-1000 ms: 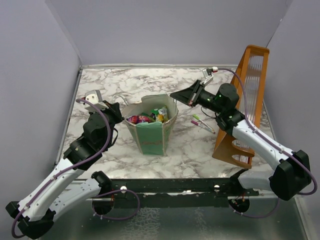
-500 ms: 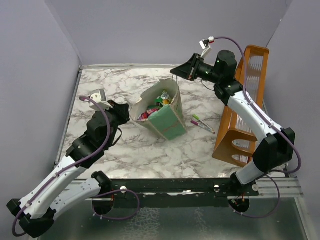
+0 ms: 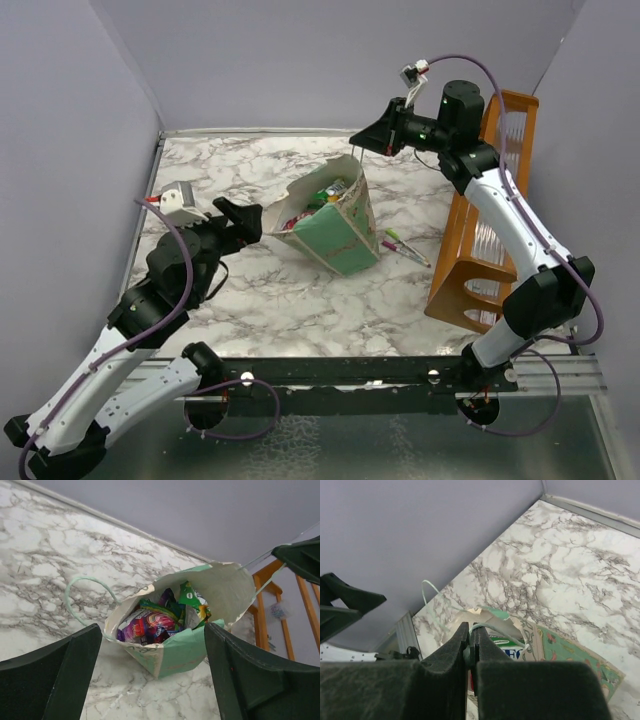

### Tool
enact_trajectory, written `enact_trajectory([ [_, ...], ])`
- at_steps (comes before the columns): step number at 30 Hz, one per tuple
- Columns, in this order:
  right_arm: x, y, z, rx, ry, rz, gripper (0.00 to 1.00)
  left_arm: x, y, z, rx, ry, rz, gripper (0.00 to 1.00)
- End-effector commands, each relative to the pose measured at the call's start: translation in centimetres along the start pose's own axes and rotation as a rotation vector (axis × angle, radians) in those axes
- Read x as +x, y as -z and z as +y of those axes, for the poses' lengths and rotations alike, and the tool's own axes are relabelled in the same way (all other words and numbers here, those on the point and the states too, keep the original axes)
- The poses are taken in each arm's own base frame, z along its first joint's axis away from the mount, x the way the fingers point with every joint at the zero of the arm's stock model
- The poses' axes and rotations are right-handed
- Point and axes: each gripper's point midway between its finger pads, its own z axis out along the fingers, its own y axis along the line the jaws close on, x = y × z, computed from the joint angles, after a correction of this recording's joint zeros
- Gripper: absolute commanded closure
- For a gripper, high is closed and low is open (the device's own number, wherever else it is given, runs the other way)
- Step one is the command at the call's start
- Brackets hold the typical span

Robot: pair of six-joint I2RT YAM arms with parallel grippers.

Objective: Take the snacks out of the paper bag
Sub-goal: Adjust the paper bag at the center of the board.

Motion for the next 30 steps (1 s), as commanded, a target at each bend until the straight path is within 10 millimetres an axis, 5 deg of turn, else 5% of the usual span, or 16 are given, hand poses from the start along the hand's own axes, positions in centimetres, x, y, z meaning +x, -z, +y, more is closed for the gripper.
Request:
enact_trajectory([
  [1, -2.7, 1.3, 3.3, -0.115, 0.204, -0.019, 0.99, -3.6, 1.6, -2.1, 0.068, -0.075, -0.029, 0.11],
  [6, 0.1, 1.1, 5.3, -0.334, 0.131, 0.087, 0.99, -4.3, 1.2, -4.3, 0.120, -0.182, 0.026, 0.06],
  [13, 3.4, -0.1, 6.9, -0.397, 0.075, 0.158, 0.99, 1.7, -2.4, -7.2, 0.206, -0.312, 0.268, 0.07],
  [16, 4.6, -1.1, 8.3, -0.430, 0.058, 0.196, 0.99, 2.6, -3.1, -8.3, 0.256, -0.293, 0.280, 0.07],
  [24, 7.1, -0.5, 12.9, -0.507, 0.085, 0.277, 0.99, -1.4, -0.9, -7.0, 0.251, -0.207, 0.078, 0.05],
  [30, 7.9, 0.5, 10.7, -0.305, 0.153, 0.248, 0.99, 0.0, 0.5, -6.7, 0.331, -0.151, 0.074, 0.04],
])
